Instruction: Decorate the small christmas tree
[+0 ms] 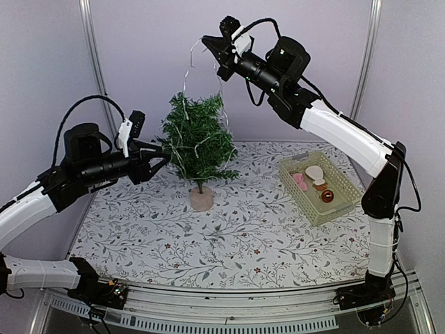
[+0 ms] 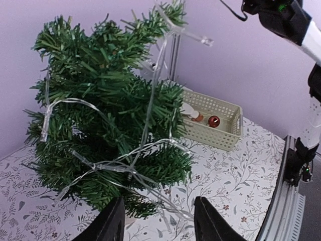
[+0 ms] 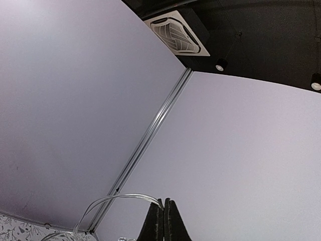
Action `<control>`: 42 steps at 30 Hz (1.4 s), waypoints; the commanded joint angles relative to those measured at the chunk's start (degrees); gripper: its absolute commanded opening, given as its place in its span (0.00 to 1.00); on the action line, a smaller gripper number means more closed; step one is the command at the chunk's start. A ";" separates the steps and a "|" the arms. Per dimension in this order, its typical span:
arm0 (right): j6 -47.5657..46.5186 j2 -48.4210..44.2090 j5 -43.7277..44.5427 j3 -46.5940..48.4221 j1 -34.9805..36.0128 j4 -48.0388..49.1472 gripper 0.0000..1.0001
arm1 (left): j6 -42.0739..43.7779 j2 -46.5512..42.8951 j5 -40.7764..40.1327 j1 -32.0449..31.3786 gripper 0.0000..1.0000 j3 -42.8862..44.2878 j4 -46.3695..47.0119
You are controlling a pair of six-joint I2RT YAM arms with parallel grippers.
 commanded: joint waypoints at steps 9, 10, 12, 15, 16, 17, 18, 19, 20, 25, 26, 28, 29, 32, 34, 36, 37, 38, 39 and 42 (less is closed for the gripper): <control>0.52 -1.66 -0.64 -0.53 0.59 0.96 0.00 | -2.17 4.74 -6.08 -0.64 0.40 3.97 -4.02; 0.52 -1.72 -0.66 -0.64 0.59 0.93 0.00 | -2.28 4.66 -5.60 -0.66 0.41 3.90 -3.42; 0.52 -1.76 -0.78 -0.71 0.67 0.85 0.00 | -3.05 4.88 -4.95 -0.57 0.43 4.13 -2.62; 0.45 -1.85 -0.86 -0.71 0.76 0.76 0.00 | -4.00 5.42 -4.27 -0.59 0.46 4.83 -2.28; 0.39 -1.85 -0.88 -0.74 0.85 0.75 0.00 | -4.53 5.33 -4.44 -0.53 0.47 4.85 -2.19; 0.40 -1.85 -0.87 -0.67 0.89 0.75 0.00 | -5.19 5.16 -4.95 -0.53 0.48 4.80 -1.82; 0.36 -1.92 -0.98 -0.76 0.94 0.75 0.00 | -6.03 4.70 -5.30 -0.46 0.49 4.65 -1.23; 0.35 -1.93 -1.00 -0.79 0.95 0.70 0.00 | -6.82 4.31 -5.76 -0.32 0.49 4.67 -0.82; 0.30 -1.98 -0.98 -0.81 1.05 0.67 0.00 | -7.62 4.19 -6.09 -0.16 0.49 4.93 -0.54; 0.27 -2.03 -0.94 -0.88 1.07 0.66 0.00 | -9.26 7.17 -2.37 -0.09 0.49 8.14 -2.84; 0.26 -2.03 -0.99 -0.91 1.03 0.66 0.00 | -9.43 7.76 -2.04 -0.16 0.49 8.57 -3.56; 0.25 -2.17 -0.93 -0.95 1.02 0.61 0.00 | -9.42 8.58 -1.92 -0.18 0.48 9.18 -5.05; 0.25 -2.19 -0.93 -0.95 1.02 0.61 0.00 | -9.34 9.08 -1.43 -0.19 0.48 9.31 -5.70; 0.08 -2.27 -0.76 -0.91 1.15 0.61 0.00 | -9.48 10.55 0.16 -0.17 0.47 9.42 -8.00; -0.05 -2.28 -0.76 -0.92 1.11 0.73 0.00 | -9.41 11.53 0.53 -0.24 0.45 9.73 -10.06; -0.08 -2.31 -0.72 -0.87 1.11 0.74 0.00 | -9.47 11.57 -0.41 -0.26 0.42 9.76 -11.43; -0.10 -2.29 -0.68 -0.88 1.11 0.69 0.00 | -9.36 11.40 -0.81 -0.26 0.41 9.70 -11.85; -0.10 -2.29 -0.61 -0.85 1.12 0.67 0.00 | -9.23 11.11 -1.13 -0.26 0.38 9.62 -12.16; -0.16 -2.29 -0.66 -0.87 1.11 0.66 0.00 | -9.02 10.81 -1.46 -0.26 0.33 9.53 -12.39; -0.34 -2.37 -0.66 -0.96 1.16 0.58 0.00 | -8.84 9.52 -2.95 -0.18 0.14 9.15 -12.29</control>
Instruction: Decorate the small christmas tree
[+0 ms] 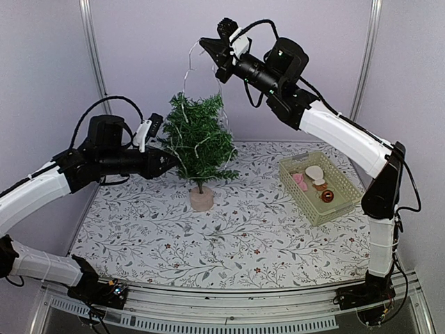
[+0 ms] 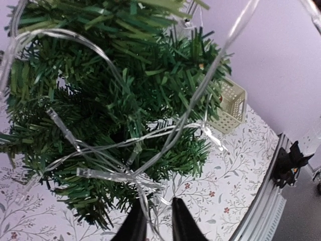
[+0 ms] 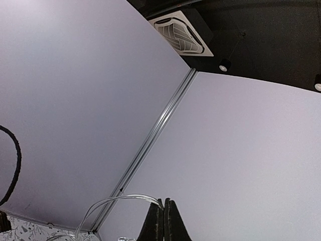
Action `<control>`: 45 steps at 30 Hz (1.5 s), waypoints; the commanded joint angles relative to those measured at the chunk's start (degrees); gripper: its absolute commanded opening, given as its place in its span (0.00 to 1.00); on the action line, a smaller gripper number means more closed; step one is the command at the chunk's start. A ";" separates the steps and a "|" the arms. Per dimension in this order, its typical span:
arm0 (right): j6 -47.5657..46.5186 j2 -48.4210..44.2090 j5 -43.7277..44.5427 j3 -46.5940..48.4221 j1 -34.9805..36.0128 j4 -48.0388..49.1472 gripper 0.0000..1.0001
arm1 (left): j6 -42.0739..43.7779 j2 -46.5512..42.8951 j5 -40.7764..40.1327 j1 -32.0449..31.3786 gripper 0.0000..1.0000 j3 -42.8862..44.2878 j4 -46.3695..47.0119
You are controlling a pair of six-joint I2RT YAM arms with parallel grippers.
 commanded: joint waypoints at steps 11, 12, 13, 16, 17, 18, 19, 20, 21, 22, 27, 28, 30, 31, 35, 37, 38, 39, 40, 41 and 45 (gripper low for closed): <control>-2.43 -7.34 0.41 -5.81 0.39 0.40 0.00 | -3.50 -7.42 -4.05 5.57 0.00 -3.88 2.89; -2.79 -8.44 0.33 -6.60 0.37 0.44 0.00 | -4.13 -7.82 -4.08 6.23 0.00 -4.56 3.34; -2.96 -9.02 0.41 -7.36 0.37 0.40 0.00 | -4.63 -8.32 -3.96 7.04 0.00 -5.21 3.80; -3.47 -11.10 0.44 -9.48 0.37 0.44 0.00 | -5.99 -9.86 -3.73 8.70 0.00 -7.07 4.82; -3.56 -11.63 0.33 -10.10 0.37 0.44 0.00 | -6.34 -10.24 -3.74 9.22 0.00 -7.74 5.10; -3.63 -11.99 0.29 -10.81 0.41 0.44 0.00 | -6.78 -10.72 -3.69 9.83 0.00 -8.50 5.47; -3.70 -12.54 0.25 -11.09 0.41 0.44 0.00 | -7.21 -11.16 -3.72 10.46 0.00 -9.28 5.82; -3.73 -12.77 0.05 -11.61 0.39 0.40 0.00 | -7.80 -11.51 -3.84 11.03 0.00 -9.91 6.09; -3.68 -13.02 -0.08 -11.89 0.37 0.44 0.00 | -8.34 -11.74 -3.93 11.77 0.00 -10.58 6.32; -3.66 -13.36 -0.26 -12.10 0.46 0.44 0.00 | -8.90 -11.95 -3.74 12.59 0.00 -11.23 6.78; -3.60 -15.01 -1.41 -12.22 0.58 0.82 0.00 | -11.88 -11.57 -1.88 16.20 0.00 -13.37 9.28; -3.64 -15.30 -1.45 -11.91 0.62 0.83 0.00 | -11.88 -11.21 -1.66 16.55 0.00 -13.51 9.32; -3.62 -15.36 -1.64 -10.41 0.59 0.93 0.00 | -11.89 -10.87 -1.74 16.90 0.00 -14.06 9.19; -3.52 -15.30 -1.89 -9.54 0.55 1.05 0.00 | -12.19 -10.89 -1.63 17.19 0.00 -14.45 9.12; -2.49 -14.31 -2.76 -6.02 0.59 2.07 0.00 | -13.44 -11.77 -1.66 18.25 0.00 -16.21 8.99; -1.93 -13.73 -3.30 -5.28 0.65 2.38 0.00 | -14.16 -12.33 -0.65 18.54 0.00 -17.19 9.62; -1.76 -13.62 -3.75 -5.14 0.68 2.60 0.00 | -14.21 -12.54 1.07 18.56 0.00 -17.79 10.67; -1.49 -13.54 -3.93 -5.15 0.74 2.59 0.00 | -13.82 -12.97 3.30 18.55 0.00 -18.32 11.24; -1.36 -13.36 -4.07 -5.17 0.77 2.57 0.00 | -13.18 -13.73 5.74 18.48 0.00 -18.76 11.38; -1.29 -13.27 -4.09 -5.23 0.88 2.55 0.00 | -12.27 -14.89 7.50 18.21 0.00 -19.70 11.38; -1.11 -12.93 -4.05 -5.30 0.94 2.55 0.00 | -12.26 -23.82 8.14 18.02 0.00 -24.71 10.76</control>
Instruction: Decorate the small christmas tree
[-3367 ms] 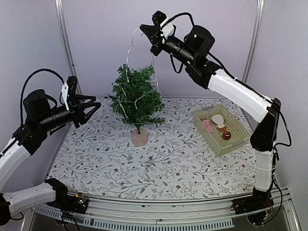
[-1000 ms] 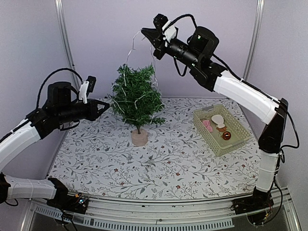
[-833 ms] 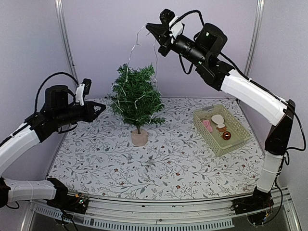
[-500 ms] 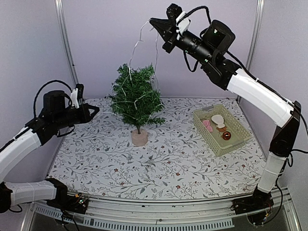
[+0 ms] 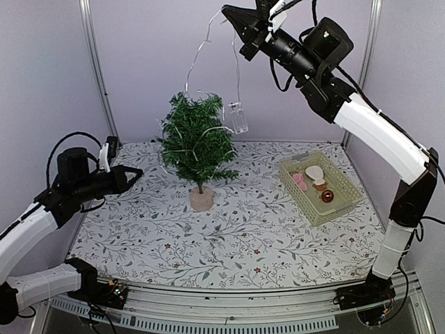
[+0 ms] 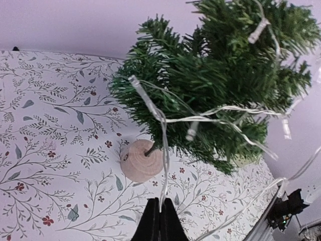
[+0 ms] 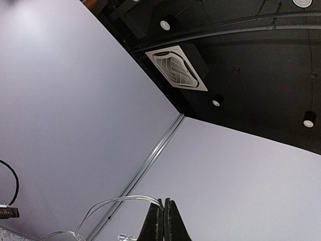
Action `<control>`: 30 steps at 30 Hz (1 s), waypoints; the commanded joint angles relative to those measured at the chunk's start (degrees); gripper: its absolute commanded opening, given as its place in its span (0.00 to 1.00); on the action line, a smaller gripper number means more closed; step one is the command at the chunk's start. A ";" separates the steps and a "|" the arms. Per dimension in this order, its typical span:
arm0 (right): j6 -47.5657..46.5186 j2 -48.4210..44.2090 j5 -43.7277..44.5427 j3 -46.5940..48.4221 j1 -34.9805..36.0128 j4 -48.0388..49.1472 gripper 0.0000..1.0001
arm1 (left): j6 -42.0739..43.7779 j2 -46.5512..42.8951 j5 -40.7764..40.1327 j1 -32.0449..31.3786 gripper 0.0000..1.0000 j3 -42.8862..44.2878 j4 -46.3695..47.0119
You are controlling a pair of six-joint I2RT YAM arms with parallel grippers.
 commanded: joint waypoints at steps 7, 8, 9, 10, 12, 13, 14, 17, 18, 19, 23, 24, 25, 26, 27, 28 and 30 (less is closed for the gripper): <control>1.31 1.01 -0.64 1.00 0.47 1.95 0.00 | 1.01 -11.82 4.65 0.12 0.00 -4.31 -3.49; 1.44 1.04 -0.49 1.05 0.45 2.14 0.00 | 0.78 -11.42 4.76 0.12 0.00 -4.10 -3.71; 1.44 1.16 -0.32 1.12 0.46 2.30 0.00 | 0.42 -11.14 4.80 0.12 0.00 -4.05 -3.77; 1.28 1.18 -0.02 1.05 0.50 2.34 0.00 | 0.13 -11.06 5.59 0.12 0.00 -4.11 -3.39; 0.83 1.10 0.34 1.12 0.46 2.36 0.00 | -0.39 -11.40 7.13 0.12 0.00 -4.51 -3.04; 0.65 1.02 0.52 1.13 0.52 2.28 0.00 | -0.21 -11.89 8.17 0.12 0.00 -4.67 -3.27; 0.34 0.90 0.66 1.07 0.46 2.27 0.00 | 0.08 -12.64 9.13 0.12 0.00 -4.87 -3.79; -0.23 0.77 1.01 1.25 0.51 2.23 0.00 | 1.28 -15.56 10.34 0.12 0.00 -5.79 -6.52; -0.32 0.78 1.06 1.35 0.45 2.27 0.00 | 1.72 -16.17 10.86 0.12 0.00 -5.86 -7.83; -0.44 0.83 1.01 1.50 0.50 2.27 0.00 | 2.03 -16.50 11.05 0.12 0.00 -5.79 -9.36; -0.62 1.00 1.04 1.90 0.45 2.66 0.00 | -0.13 -16.17 11.67 -0.12 0.00 -6.46 -10.49; -0.55 1.04 1.03 1.96 0.48 2.68 0.00 | -0.55 -15.66 11.58 -0.16 0.00 -6.48 -10.93; -0.57 1.05 0.99 2.06 0.48 2.76 0.00 | -0.93 -14.99 12.29 -0.18 0.00 -6.60 -11.20; -0.56 1.00 0.84 2.08 0.45 2.72 0.00 | -1.29 -14.39 13.08 -0.27 0.00 -6.56 -12.03; -0.60 0.93 0.83 2.09 0.47 2.71 0.00 | -1.31 -14.05 13.74 -0.46 0.00 -6.50 -12.66; -0.61 0.75 0.70 2.05 0.38 2.63 0.00 | -1.36 -14.04 14.25 -0.72 0.00 -6.40 -13.06; -0.78 0.46 0.35 1.91 0.39 2.54 0.00 | -1.19 -15.10 15.59 -1.57 0.00 -6.31 -12.99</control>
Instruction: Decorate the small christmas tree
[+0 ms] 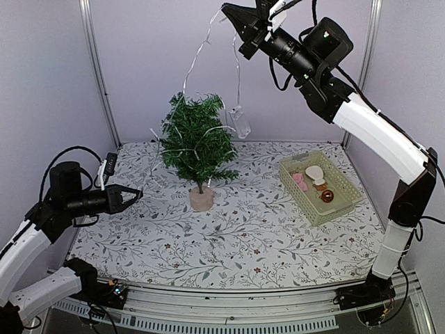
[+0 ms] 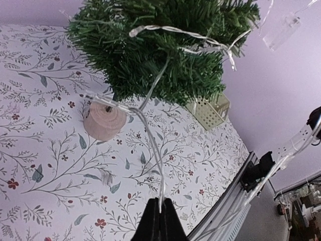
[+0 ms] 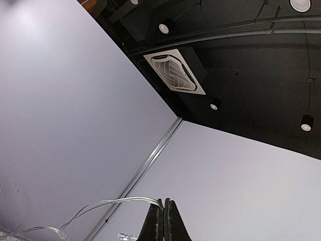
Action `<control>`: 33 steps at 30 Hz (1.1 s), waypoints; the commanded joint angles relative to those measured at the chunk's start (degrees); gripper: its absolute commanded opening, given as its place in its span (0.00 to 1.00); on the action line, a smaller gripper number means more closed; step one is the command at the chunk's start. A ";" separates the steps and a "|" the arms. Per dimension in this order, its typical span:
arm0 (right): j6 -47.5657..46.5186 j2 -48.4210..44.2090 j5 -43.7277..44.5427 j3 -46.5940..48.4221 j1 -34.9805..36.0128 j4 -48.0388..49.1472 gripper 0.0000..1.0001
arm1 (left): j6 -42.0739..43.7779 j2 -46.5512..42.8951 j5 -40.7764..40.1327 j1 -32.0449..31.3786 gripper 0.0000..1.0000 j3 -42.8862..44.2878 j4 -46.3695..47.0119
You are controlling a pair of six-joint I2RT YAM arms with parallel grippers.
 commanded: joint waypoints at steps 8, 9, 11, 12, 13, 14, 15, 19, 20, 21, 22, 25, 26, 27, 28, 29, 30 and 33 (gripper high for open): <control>-0.18 -0.53 -0.62 1.16 0.22 1.20 0.00 | 1.45 -6.77 11.50 -3.41 0.00 0.46 -0.40; -0.07 -0.47 -0.62 1.18 0.26 1.20 0.00 | 1.60 -7.58 11.25 -3.67 0.00 0.90 -0.04; 0.08 -0.45 -0.75 1.17 0.18 1.20 0.00 | 1.62 -8.03 11.25 -3.82 0.00 1.83 0.35; 0.17 -0.38 -0.79 1.10 0.22 1.27 0.00 | 1.79 -7.59 11.56 -3.86 0.00 2.47 0.28; 0.27 -0.44 -0.79 1.12 0.20 1.29 0.00 | 1.93 -6.96 11.78 -4.00 0.00 3.17 0.27; 0.28 -0.44 -0.79 1.16 0.27 1.36 0.00 | 2.47 -6.26 11.38 -4.12 0.00 4.12 0.28; 0.22 -0.44 -0.79 1.15 0.26 1.38 0.00 | 3.19 -5.35 10.30 -4.40 0.00 5.36 0.41; 0.35 -0.45 -0.79 1.04 0.25 1.38 0.00 | 5.83 1.41 8.35 -5.46 0.00 11.90 0.39; 0.29 -0.44 -0.75 1.09 0.30 1.38 0.00 | 6.20 3.37 8.28 -5.90 0.00 13.35 0.37; 0.28 -0.44 -0.72 1.10 0.24 1.38 0.00 | 6.63 4.90 8.23 -6.52 0.00 14.61 0.48; 0.22 -0.51 -0.77 1.14 0.28 1.30 0.00 | 7.11 6.37 8.12 -7.66 0.00 15.52 0.91; 0.03 -0.60 -0.54 1.07 0.29 1.22 0.00 | 9.13 8.96 8.48 -10.67 0.00 17.97 1.19; -0.11 -0.55 -0.51 1.09 0.23 1.25 0.00 | 9.88 9.41 8.56 -12.02 0.00 18.42 1.04; -0.24 -0.61 -0.41 1.08 0.22 1.29 0.00 | 10.17 9.60 8.44 -13.07 0.00 18.55 1.21; -0.39 -0.66 -0.36 1.06 0.21 1.25 0.00 | 10.33 9.48 8.71 -13.91 0.00 18.41 1.68; -0.48 -0.64 -0.28 1.09 0.22 1.27 0.00 | 10.26 9.37 8.86 -14.51 0.00 18.36 2.06; -0.63 -0.76 -0.27 1.16 0.25 1.29 0.00 | 10.24 9.22 9.00 -15.15 0.00 18.42 2.16; -0.85 -0.80 -0.19 1.17 0.26 1.32 0.00 | 11.15 9.20 8.24 -17.76 0.00 19.37 2.11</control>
